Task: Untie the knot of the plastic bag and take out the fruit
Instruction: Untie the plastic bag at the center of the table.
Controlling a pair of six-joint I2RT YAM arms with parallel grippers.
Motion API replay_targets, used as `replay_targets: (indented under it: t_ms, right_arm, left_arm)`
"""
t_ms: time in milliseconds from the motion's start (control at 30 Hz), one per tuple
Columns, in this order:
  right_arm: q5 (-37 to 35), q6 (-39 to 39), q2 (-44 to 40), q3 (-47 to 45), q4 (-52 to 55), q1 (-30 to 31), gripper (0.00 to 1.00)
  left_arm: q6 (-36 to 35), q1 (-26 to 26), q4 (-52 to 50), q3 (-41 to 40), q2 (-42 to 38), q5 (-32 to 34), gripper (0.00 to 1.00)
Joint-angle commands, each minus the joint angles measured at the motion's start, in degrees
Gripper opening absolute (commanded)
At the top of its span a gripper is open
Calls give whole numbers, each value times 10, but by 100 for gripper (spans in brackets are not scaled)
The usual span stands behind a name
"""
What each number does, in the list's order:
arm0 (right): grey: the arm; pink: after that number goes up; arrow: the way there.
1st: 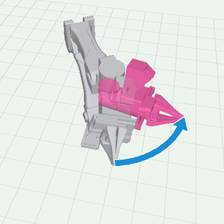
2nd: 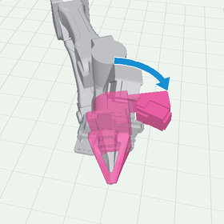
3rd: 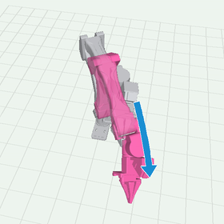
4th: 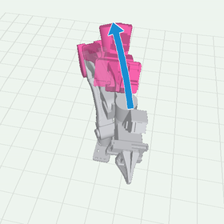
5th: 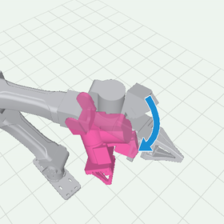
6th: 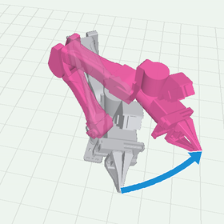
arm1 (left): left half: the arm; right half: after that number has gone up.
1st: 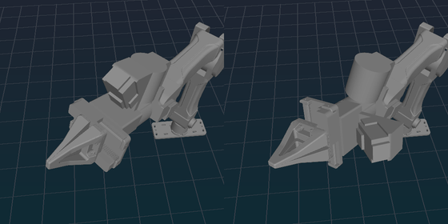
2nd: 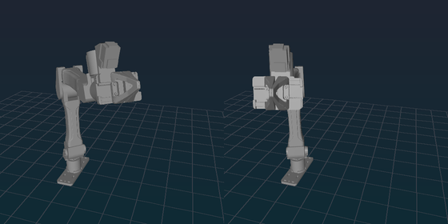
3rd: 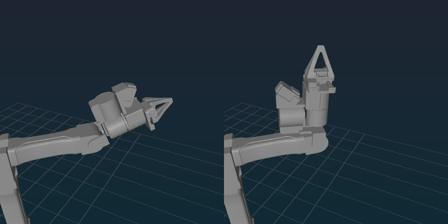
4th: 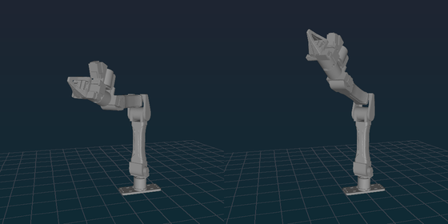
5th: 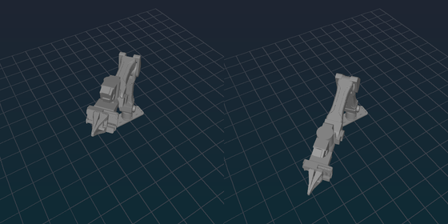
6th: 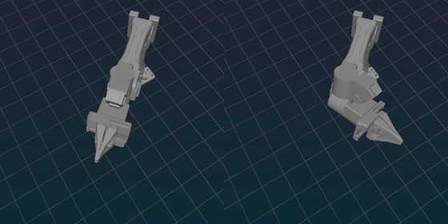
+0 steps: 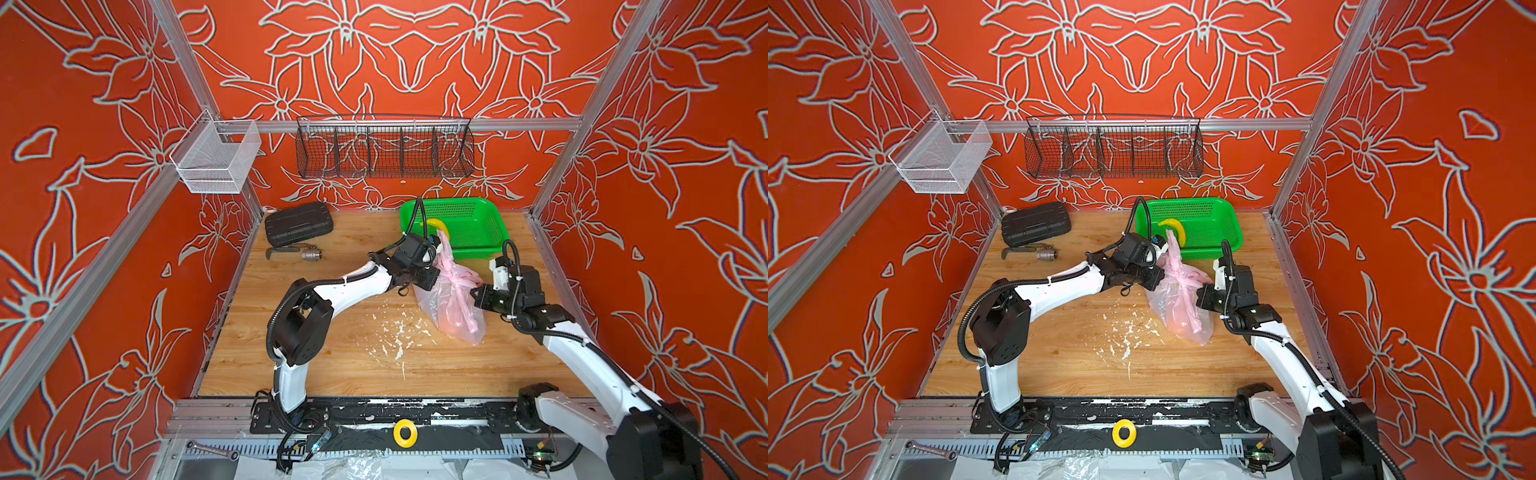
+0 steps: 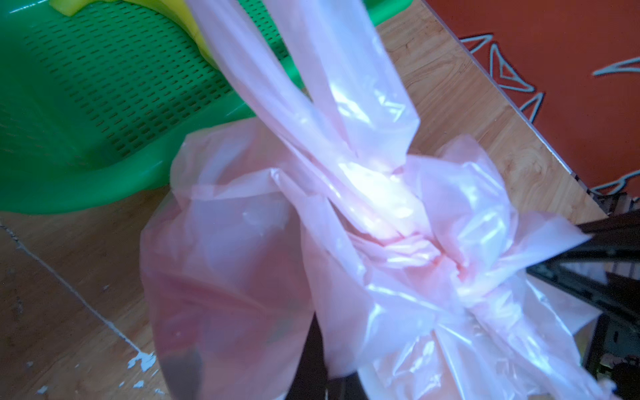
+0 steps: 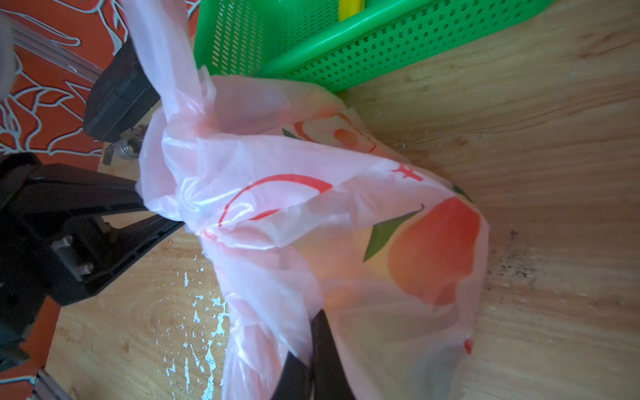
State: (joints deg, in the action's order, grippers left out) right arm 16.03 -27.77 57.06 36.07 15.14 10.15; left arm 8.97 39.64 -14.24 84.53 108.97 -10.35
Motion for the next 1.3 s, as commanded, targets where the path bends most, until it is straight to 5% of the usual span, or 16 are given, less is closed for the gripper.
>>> replay_targets:
  t_ms: [0,267,367,467,567,1033,1267]
  right_arm:
    - [-91,-30,-27,-23,42,-21,0]
    - [-125,-53,-54,-36,57,-29,0]
    - [-71,-26,-60,-38,28,-29,0]
    - [-9,-7,-74,-35,-12,-29,44]
    - [19,24,-83,-5,-1,-26,63]
    - [-62,108,61,139,100,85,77]
    - [-65,100,120,138,80,87,49]
  left_arm:
    - [29,-51,-12,-21,-32,55,0]
    - [38,-69,-2,-53,-58,46,0]
    - [37,-69,5,-55,-59,19,0]
    - [39,-68,11,-51,-56,-9,0]
    - [43,-68,11,-46,-55,-19,0]
    - [37,-59,1,-36,-55,-19,0]
    - [36,-58,1,-32,-53,-22,0]
